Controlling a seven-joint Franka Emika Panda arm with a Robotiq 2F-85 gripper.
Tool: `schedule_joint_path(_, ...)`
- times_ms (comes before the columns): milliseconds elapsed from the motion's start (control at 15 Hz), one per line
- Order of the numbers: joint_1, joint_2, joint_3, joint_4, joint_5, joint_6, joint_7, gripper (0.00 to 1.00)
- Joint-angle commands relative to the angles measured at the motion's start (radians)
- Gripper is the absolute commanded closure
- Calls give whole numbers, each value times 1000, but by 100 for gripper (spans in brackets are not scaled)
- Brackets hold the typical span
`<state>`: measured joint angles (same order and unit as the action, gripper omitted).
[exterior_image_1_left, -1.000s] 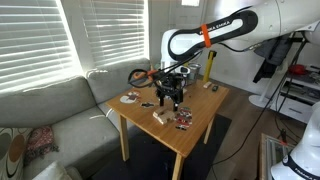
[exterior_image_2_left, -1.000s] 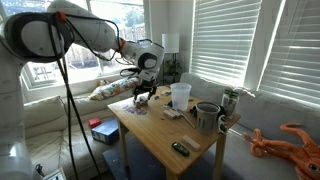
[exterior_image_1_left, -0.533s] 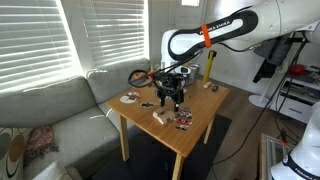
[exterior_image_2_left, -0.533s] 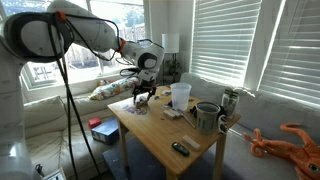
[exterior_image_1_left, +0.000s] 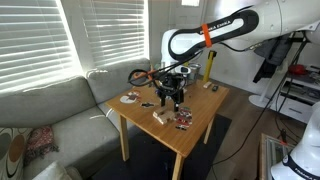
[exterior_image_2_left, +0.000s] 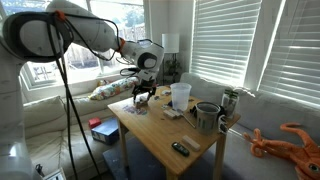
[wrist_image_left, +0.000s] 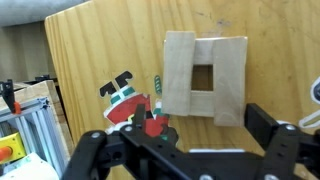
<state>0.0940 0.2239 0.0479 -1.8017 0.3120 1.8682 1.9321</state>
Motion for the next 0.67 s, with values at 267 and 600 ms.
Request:
schedule_joint_path(267, 6, -34, 0, -18, 4, -23, 35, 0)
schedule_joint_path(600, 6, -36, 2, -19, 8, -30, 40, 0)
